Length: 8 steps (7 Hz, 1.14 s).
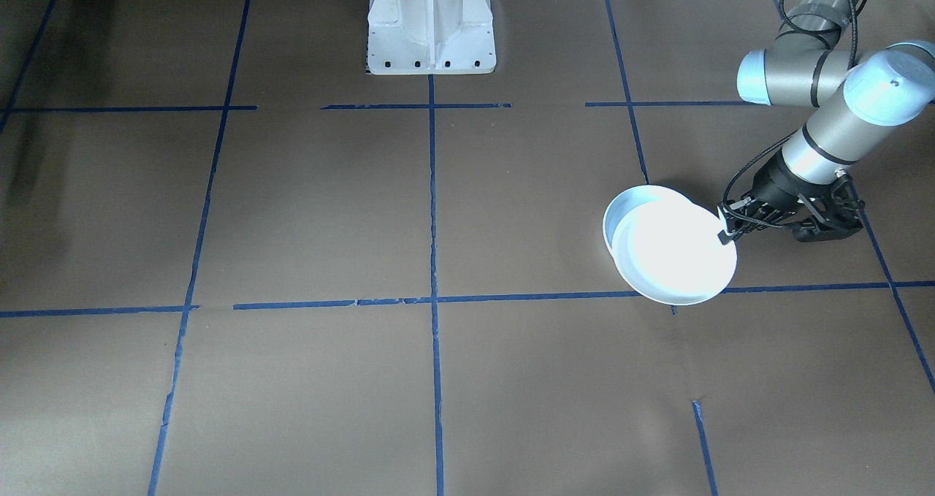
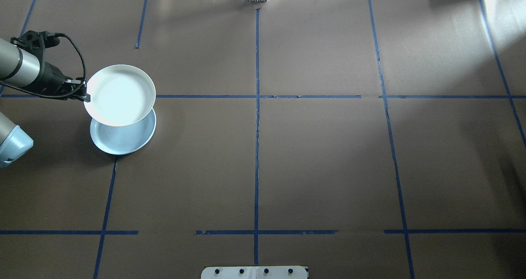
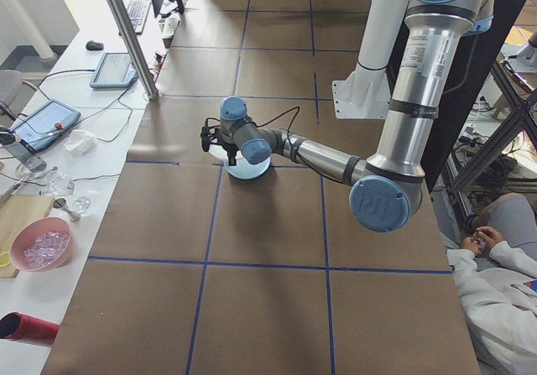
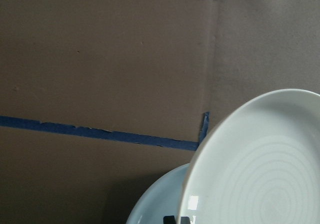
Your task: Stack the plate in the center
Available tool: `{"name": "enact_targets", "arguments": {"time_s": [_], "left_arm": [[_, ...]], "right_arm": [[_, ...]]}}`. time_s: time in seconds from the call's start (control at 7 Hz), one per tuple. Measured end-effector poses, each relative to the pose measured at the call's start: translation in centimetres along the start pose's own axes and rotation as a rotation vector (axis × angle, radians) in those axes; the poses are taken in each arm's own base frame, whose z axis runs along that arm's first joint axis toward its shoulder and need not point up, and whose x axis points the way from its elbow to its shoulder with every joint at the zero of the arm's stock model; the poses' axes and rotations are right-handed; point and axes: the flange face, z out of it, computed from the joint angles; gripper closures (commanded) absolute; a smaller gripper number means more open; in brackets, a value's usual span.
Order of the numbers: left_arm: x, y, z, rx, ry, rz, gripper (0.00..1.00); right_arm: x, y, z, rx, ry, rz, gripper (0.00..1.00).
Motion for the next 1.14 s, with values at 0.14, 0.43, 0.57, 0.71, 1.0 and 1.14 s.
{"name": "enact_targets", "arguments": {"time_s": [0.14, 0.43, 0.57, 0.71, 1.0, 1.14], "left_arm": [[-1.2, 0.1, -0.3, -0.001, -0.006, 0.015, 1.00], [-1.6, 1.0, -1.0, -0.039, 0.021, 0.026, 1.00], [-1.4, 1.3, -1.3, -0.051, 0.032, 0.025, 1.00], [-1.3, 1.4, -1.3, -0.056, 0.037, 0.021, 1.00], [-1.2, 1.6, -0.9, -0.064, 0.035, 0.009, 1.00], [-1.2, 1.7, -0.6, -0.067, 0.032, -0.002, 1.00]], "right_arm": [[0.0, 0.0, 0.0, 0.000, 0.000, 0.000, 0.00], [0.0, 0.0, 0.0, 0.000, 0.000, 0.000, 0.00], [0.0, 0.0, 0.0, 0.000, 0.000, 0.000, 0.00], [0.0, 0.0, 0.0, 0.000, 0.000, 0.000, 0.00], [0.0, 0.0, 0.0, 0.000, 0.000, 0.001, 0.00], [0.0, 0.0, 0.0, 0.000, 0.000, 0.001, 0.00]]}}
